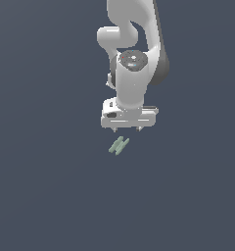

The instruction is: Pick up the object and move it to a goal position.

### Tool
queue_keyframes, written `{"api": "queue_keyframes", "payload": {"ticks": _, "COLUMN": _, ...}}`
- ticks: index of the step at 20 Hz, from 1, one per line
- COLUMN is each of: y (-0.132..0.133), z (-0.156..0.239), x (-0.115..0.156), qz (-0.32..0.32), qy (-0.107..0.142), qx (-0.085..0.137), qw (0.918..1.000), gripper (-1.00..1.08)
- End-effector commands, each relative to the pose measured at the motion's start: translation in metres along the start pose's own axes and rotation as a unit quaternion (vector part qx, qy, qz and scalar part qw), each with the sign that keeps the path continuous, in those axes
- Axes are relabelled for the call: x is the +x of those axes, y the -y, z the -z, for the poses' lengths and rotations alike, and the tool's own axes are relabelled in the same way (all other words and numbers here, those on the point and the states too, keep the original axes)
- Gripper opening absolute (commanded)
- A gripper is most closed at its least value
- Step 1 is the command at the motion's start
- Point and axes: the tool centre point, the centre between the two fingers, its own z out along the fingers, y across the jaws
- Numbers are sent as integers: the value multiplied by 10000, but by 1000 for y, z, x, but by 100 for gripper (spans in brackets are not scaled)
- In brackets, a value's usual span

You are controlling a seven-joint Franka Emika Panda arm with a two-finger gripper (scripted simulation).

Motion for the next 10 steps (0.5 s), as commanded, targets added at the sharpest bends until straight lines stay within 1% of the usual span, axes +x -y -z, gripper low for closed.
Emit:
{"api": "queue_keyframes", "payload": {"ticks": 1, "y": -1, "z": -4, "x": 0, "qz": -95, "qy": 0, "qx": 4, "qw": 10000, "gripper": 100}}
{"api": "queue_keyframes", "payload": {"ticks": 6, "y": -3, "z": -17, "x": -1, "qz": -450, "qy": -9, "qx": 15, "qw": 9990, "gripper": 100}}
{"api": "queue_keyframes", "payload": {"ticks": 10, "y": -5, "z": -32, "x": -2, "qz": -872, "qy": -21, "qx": 25, "qw": 9962, "gripper": 100}}
